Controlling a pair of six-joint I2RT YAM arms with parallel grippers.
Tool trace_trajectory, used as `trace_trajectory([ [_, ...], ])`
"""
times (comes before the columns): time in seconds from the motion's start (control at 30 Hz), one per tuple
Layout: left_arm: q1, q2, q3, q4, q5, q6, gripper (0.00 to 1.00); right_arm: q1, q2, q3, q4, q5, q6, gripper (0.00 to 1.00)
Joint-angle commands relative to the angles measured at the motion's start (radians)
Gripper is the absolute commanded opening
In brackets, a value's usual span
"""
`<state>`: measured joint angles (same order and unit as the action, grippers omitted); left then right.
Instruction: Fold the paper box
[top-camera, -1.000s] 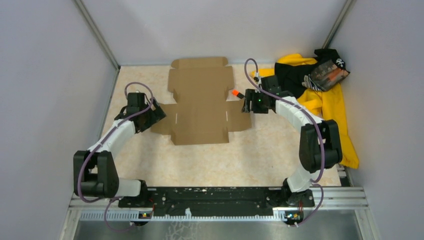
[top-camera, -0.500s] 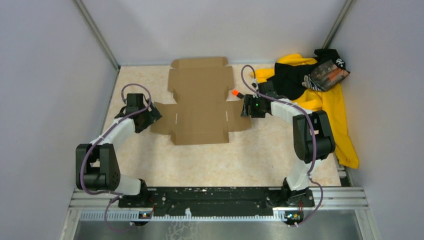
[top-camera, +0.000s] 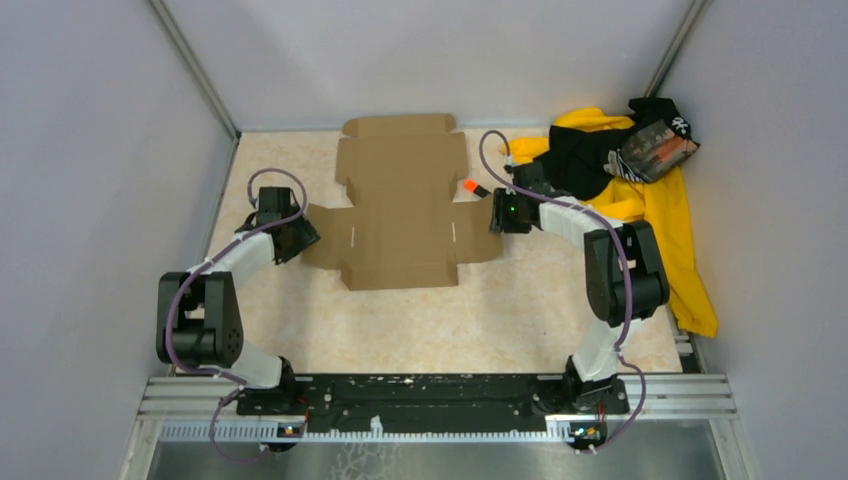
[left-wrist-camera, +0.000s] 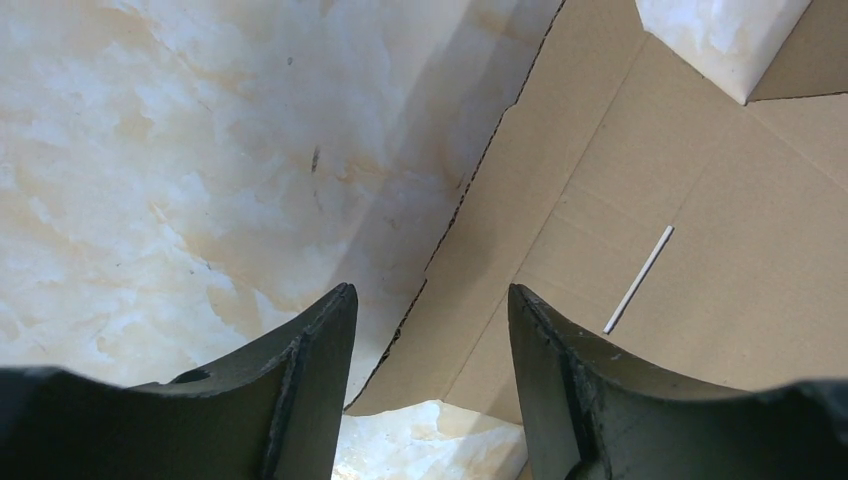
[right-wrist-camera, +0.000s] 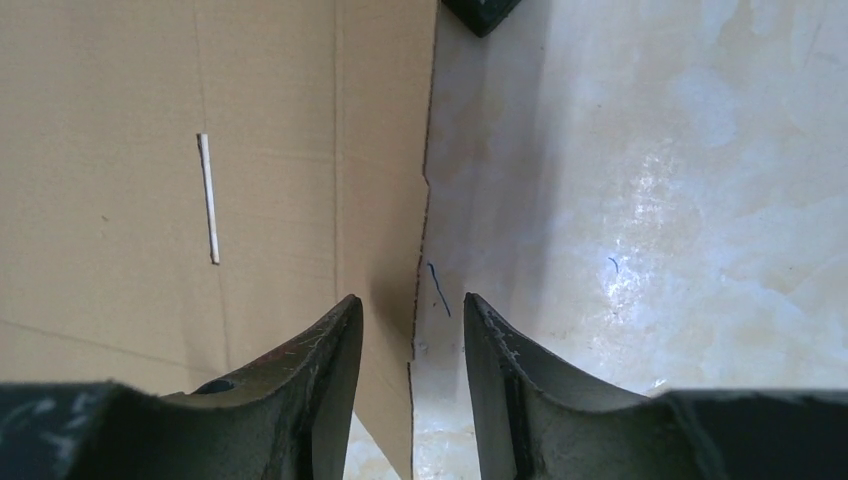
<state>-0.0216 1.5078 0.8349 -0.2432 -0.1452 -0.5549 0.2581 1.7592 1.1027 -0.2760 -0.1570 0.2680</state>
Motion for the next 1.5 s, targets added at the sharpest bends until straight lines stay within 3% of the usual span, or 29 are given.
trace_trajectory([
  [0.0,-0.007,-0.008,0.030,0.026,0.004,0.020,0.62,0.056,0.015,0.083,-0.022,0.105,-0.040,0.41],
  [0.57,-0.201,0.107,0.187,-0.096,-0.240,0.075,0.45,0.179,0.049,0.180,-0.118,0.358,-0.082,0.09],
  [0.63,-0.209,0.122,0.199,-0.107,-0.250,0.076,0.40,0.189,0.052,0.195,-0.133,0.378,-0.089,0.03],
  [0.83,-0.236,0.126,0.219,-0.123,-0.279,0.083,0.24,0.230,0.041,0.232,-0.167,0.447,-0.101,0.01],
  [0.97,-0.256,0.140,0.248,-0.144,-0.285,0.090,0.00,0.252,0.042,0.262,-0.187,0.462,-0.099,0.00],
  [1.47,-0.347,0.153,0.345,-0.199,-0.303,0.098,0.00,0.312,0.033,0.340,-0.243,0.501,-0.090,0.00],
])
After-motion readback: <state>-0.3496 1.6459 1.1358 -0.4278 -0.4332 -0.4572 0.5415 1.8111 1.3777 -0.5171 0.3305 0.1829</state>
